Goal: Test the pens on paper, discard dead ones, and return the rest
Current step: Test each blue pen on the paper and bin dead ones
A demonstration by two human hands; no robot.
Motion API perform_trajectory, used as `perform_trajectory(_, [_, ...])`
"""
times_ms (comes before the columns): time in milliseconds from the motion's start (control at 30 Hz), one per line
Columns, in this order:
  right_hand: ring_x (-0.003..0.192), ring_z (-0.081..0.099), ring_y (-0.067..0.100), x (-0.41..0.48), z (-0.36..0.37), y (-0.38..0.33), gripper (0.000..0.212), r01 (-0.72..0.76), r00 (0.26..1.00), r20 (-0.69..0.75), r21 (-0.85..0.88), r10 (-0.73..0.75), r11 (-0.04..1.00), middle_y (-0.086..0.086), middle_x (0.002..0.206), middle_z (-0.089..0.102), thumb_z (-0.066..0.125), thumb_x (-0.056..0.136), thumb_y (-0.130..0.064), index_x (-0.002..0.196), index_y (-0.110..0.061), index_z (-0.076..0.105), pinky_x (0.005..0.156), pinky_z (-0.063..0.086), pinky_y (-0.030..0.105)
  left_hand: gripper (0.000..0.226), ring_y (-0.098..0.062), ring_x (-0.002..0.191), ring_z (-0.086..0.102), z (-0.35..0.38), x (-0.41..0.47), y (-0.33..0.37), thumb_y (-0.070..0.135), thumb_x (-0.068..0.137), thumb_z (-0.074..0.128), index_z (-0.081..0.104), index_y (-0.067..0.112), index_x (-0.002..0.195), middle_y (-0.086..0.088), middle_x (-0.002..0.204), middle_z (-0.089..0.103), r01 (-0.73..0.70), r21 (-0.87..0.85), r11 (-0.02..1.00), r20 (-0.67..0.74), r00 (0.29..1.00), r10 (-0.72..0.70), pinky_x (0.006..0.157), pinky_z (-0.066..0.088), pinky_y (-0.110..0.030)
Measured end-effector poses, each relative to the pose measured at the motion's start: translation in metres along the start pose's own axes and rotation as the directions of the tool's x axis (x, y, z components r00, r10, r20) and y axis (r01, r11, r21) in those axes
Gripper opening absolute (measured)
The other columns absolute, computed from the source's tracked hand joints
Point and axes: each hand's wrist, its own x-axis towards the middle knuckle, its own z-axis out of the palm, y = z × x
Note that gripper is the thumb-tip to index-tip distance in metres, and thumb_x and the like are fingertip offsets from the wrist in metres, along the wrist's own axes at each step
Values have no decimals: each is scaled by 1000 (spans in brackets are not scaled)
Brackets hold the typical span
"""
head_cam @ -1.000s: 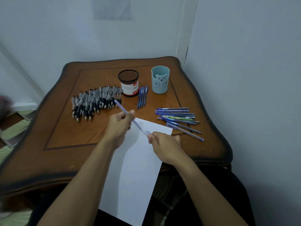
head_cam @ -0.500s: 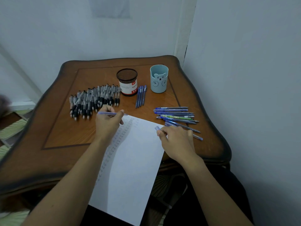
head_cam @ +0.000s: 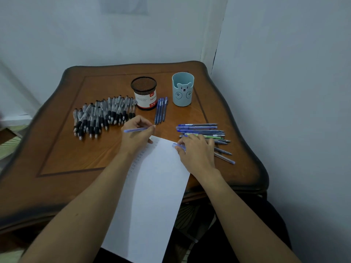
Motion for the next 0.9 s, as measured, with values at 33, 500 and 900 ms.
perform_trajectory(33, [119,52,16,1,2,0,34,4,1000,-10,3,-4,1000,-5,123,65,50,100,-51,119,-28,66,102,32,41,15,-30,69,70,1,0,-2,2,87,70,62,4,75,-19,78,68,14,9,1000,-3,1000,-14,50,56,-35])
perform_trajectory(500, [124,48,22,-18,14,-13,38,294,956,-62,150,-288,944,0,130,57,58,96,-36,130,-21,59,104,36,42,27,-21,56,37,3,2,-21,-12,67,57,34,-1,57,-13,55,39,26,98,995,-69,997,-19,56,34,-36])
perform_trajectory(900, [147,24,18,-32,24,-3,55,400,889,166,170,-427,900,-1,159,35,43,102,-45,150,-20,41,119,15,36,34,-15,54,29,4,3,-22,-14,70,51,31,9,55,-5,54,30,-60,173,983,-23,998,65,52,23,-31])
